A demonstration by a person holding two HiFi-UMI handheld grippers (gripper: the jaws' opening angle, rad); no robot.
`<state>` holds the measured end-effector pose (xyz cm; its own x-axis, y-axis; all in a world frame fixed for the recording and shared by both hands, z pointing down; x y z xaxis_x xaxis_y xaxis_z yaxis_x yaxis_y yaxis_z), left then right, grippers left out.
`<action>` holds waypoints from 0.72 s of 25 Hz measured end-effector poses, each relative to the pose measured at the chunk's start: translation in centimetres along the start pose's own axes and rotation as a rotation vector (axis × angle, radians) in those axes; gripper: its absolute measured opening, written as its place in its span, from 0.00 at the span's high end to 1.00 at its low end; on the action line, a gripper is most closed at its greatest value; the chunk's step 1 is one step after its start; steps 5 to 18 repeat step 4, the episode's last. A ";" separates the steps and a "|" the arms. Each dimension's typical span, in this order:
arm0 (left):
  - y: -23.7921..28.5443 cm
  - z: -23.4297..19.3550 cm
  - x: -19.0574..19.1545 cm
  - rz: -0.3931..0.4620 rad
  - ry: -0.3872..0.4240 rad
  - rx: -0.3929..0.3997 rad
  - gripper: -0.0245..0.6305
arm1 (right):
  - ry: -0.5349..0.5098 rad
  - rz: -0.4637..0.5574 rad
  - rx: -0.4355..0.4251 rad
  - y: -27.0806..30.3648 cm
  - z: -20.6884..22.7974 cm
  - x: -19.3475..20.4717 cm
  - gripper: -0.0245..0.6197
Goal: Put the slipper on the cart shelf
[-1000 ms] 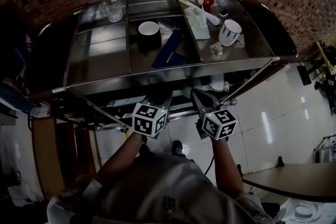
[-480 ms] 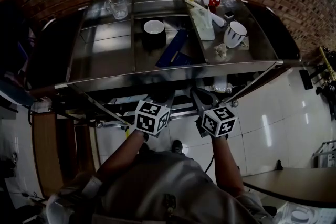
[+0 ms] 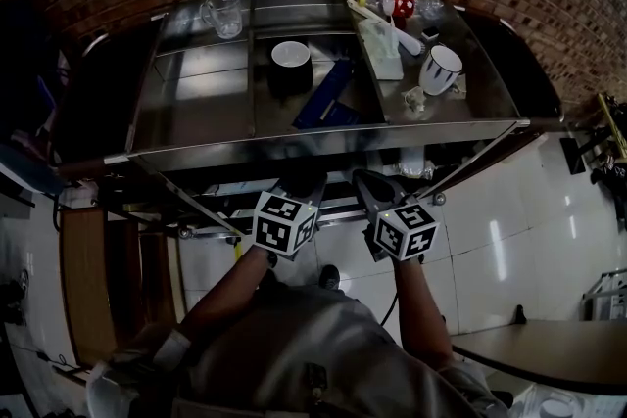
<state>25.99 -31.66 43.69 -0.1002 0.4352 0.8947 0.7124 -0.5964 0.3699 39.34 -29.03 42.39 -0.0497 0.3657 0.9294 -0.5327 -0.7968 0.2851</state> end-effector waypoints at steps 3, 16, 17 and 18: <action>-0.1 0.2 0.2 -0.005 -0.001 -0.001 0.95 | 0.003 -0.001 -0.005 -0.1 -0.1 0.2 0.96; -0.1 0.3 0.3 -0.006 -0.001 -0.001 0.95 | 0.004 -0.001 -0.006 -0.2 -0.1 0.3 0.96; -0.1 0.3 0.3 -0.006 -0.001 -0.001 0.95 | 0.004 -0.001 -0.006 -0.2 -0.1 0.3 0.96; -0.1 0.3 0.3 -0.006 -0.001 -0.001 0.95 | 0.004 -0.001 -0.006 -0.2 -0.1 0.3 0.96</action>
Point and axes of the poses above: the fingertips, and each gripper's own axes: y forward along the fingers, z to its right, x out of its underside, the point moved 6 cm from there along -y, backward along the fingers
